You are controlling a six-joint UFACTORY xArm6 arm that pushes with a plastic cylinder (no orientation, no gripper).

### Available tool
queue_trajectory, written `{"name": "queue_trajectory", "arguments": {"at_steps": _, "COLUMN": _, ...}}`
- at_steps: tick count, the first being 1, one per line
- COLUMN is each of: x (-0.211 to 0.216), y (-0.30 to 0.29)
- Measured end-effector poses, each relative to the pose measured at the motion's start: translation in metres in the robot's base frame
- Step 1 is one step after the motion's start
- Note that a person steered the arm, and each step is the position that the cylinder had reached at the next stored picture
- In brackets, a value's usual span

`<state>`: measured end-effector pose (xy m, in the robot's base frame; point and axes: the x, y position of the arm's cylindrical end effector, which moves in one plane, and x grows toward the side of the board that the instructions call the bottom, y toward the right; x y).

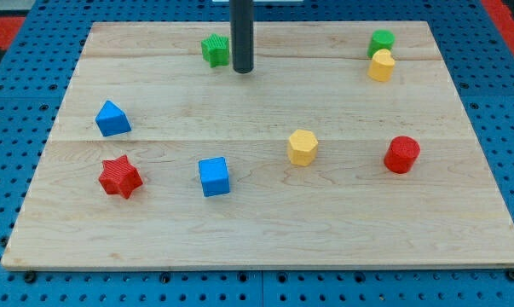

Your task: Slide the green star to the left slightly

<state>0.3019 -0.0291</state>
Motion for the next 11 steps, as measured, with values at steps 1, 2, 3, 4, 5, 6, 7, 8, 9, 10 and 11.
{"name": "queue_trajectory", "arguments": {"at_steps": 1, "x": 0.000, "y": 0.000}}
{"name": "queue_trajectory", "arguments": {"at_steps": 2, "x": -0.006, "y": -0.004}}
{"name": "queue_trajectory", "arguments": {"at_steps": 3, "x": -0.016, "y": -0.008}}
{"name": "queue_trajectory", "arguments": {"at_steps": 4, "x": -0.016, "y": -0.018}}
{"name": "queue_trajectory", "arguments": {"at_steps": 5, "x": -0.007, "y": -0.037}}
{"name": "queue_trajectory", "arguments": {"at_steps": 6, "x": -0.005, "y": -0.037}}
{"name": "queue_trajectory", "arguments": {"at_steps": 7, "x": -0.005, "y": -0.048}}
{"name": "queue_trajectory", "arguments": {"at_steps": 8, "x": -0.005, "y": -0.074}}
{"name": "queue_trajectory", "arguments": {"at_steps": 9, "x": -0.005, "y": -0.068}}
{"name": "queue_trajectory", "arguments": {"at_steps": 10, "x": -0.005, "y": -0.067}}
{"name": "queue_trajectory", "arguments": {"at_steps": 11, "x": -0.005, "y": -0.067}}
